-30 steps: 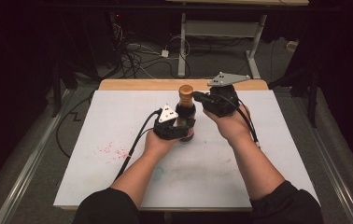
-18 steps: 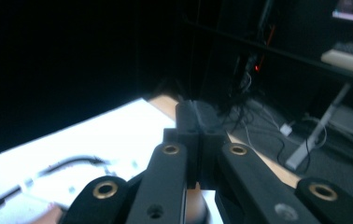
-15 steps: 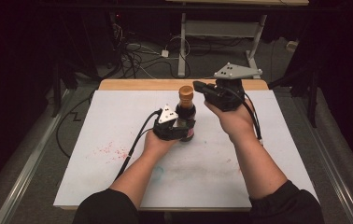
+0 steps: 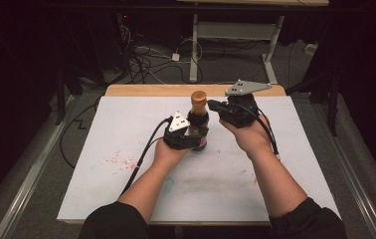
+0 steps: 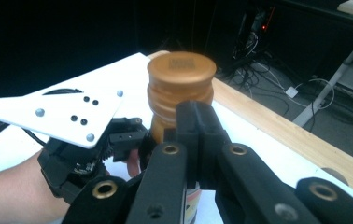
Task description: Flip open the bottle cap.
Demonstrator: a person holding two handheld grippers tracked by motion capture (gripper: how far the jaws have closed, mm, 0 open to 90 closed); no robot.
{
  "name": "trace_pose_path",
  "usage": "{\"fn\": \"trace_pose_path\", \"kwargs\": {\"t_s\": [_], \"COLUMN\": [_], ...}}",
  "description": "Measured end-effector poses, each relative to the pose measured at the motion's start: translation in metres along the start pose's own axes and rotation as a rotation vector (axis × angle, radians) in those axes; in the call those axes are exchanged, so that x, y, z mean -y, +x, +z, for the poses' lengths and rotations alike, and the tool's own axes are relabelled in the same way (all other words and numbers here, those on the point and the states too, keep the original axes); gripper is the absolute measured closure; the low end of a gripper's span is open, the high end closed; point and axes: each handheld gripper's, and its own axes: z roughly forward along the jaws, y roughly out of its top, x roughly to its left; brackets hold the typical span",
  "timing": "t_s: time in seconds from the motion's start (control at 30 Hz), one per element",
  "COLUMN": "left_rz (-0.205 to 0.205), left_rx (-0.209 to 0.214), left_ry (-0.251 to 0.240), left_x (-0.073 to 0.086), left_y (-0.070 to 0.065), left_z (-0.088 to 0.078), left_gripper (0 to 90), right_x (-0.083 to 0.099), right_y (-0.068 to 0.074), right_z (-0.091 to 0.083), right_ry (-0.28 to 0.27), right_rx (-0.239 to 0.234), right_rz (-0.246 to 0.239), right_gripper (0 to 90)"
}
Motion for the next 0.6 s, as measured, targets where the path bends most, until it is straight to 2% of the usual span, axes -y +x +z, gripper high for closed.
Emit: {"fn": "trace_pose_path", "kwargs": {"t_s": [0.6], "left_rz": [-0.001], "left_rx": [-0.003], "left_ry": [-0.004], "left_x": [0.0005], "left_y": [-0.0008], "left_z": [-0.0001], "left_gripper": [29.3], "right_x": [-0.0063], "right_y": [0.0006], "right_z": [0.0050], "right_ry": [0.034], "right_rx": [-0.004], "right_rz": [-0.010], "right_gripper": [90.0]}}
